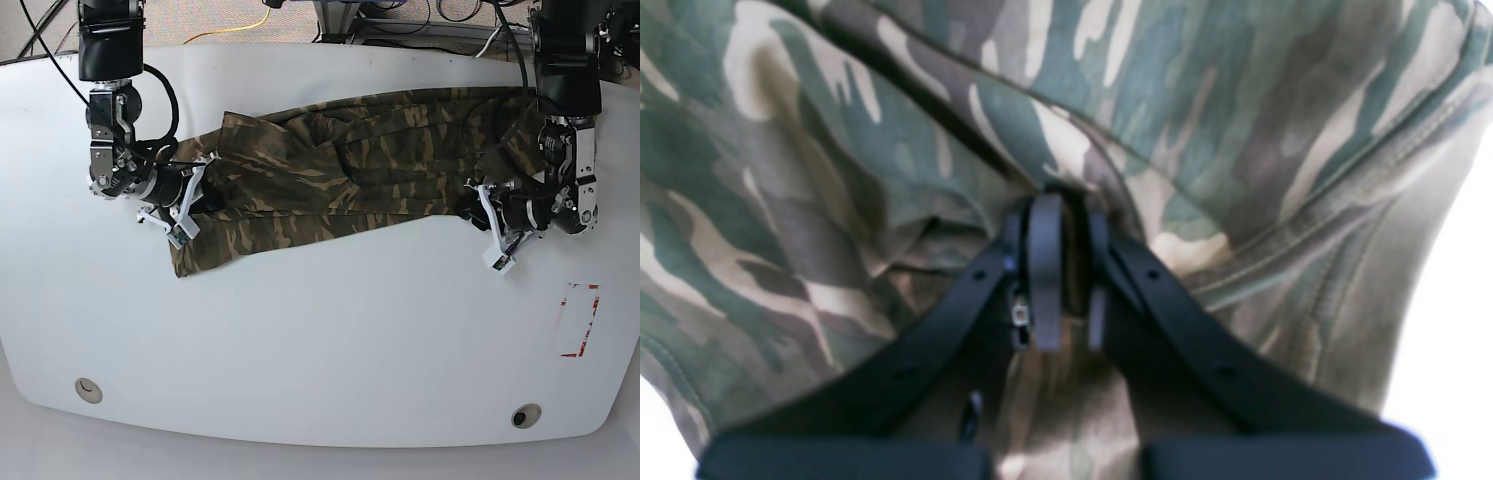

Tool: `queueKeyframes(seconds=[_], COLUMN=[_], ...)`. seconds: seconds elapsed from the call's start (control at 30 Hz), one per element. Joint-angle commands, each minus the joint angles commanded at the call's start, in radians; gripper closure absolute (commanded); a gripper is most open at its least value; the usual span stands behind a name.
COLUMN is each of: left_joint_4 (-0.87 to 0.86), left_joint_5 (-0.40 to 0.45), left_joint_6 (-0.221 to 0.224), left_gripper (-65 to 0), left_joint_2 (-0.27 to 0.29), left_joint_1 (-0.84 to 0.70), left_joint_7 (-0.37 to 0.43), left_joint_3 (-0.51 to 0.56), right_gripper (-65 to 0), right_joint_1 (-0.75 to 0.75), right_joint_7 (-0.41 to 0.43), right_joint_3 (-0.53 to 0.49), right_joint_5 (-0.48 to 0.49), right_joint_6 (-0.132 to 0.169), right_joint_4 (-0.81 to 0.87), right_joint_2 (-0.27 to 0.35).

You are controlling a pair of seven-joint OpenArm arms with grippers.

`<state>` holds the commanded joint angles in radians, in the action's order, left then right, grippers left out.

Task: Layout the t-shirt on the table in an organized manner, then fold the t-shirt properly
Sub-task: 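Shift the left gripper along the shirt end, regrasping the fabric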

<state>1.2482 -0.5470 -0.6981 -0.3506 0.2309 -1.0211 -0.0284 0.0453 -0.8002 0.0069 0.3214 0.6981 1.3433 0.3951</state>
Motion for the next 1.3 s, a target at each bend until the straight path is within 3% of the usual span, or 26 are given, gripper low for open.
queueKeyframes(seconds=[0.1, 0.23, 0.3, 0.43, 0.57, 0.73, 1.03, 1.3], left_joint_4=[-0.002, -0.002, -0.002, 0.002, 0.000, 0.002, 0.074, 0.252], left_joint_5=[0.000, 0.000, 0.000, 0.000, 0.000, 0.000, -0.002, -0.003], left_joint_6=[0.000, 0.000, 0.000, 0.000, 0.000, 0.000, 0.000, 0.000], left_gripper=[-23.9, -36.1, -38.5, -35.4, -22.4, -12.6, -11.5, -11.5], left_joint_2=[0.000, 0.000, 0.000, 0.000, -0.002, -0.023, -0.051, -0.071], left_joint_1=[0.000, 0.000, 0.000, 0.000, 0.000, 0.000, -0.012, -0.069], left_joint_7=[0.000, 0.000, 0.000, 0.000, 0.000, 0.002, 0.003, -0.017], left_joint_3=[0.000, 0.000, 0.000, 0.002, 0.021, 0.069, 0.091, 0.074], right_gripper=[-4.8, -4.8, -4.8, -4.8, -4.8, -4.8, -4.8, -4.8], right_joint_1=[0.000, 0.000, 0.000, 0.000, 0.000, 0.000, 0.000, 0.000], right_joint_7=[0.000, 0.000, 0.000, 0.000, 0.000, 0.000, 0.000, 0.000], right_joint_3=[0.000, 0.000, 0.000, 0.000, 0.002, 0.002, 0.002, 0.002], right_joint_5=[0.000, 0.000, 0.000, 0.000, 0.000, 0.000, 0.000, 0.000], right_joint_6=[0.000, 0.000, 0.000, 0.000, 0.000, 0.000, 0.000, 0.000], right_joint_4=[0.000, 0.000, 0.000, 0.000, 0.000, 0.002, 0.002, 0.002], right_joint_2=[0.000, 0.000, 0.000, 0.000, 0.002, 0.002, 0.002, 0.003])
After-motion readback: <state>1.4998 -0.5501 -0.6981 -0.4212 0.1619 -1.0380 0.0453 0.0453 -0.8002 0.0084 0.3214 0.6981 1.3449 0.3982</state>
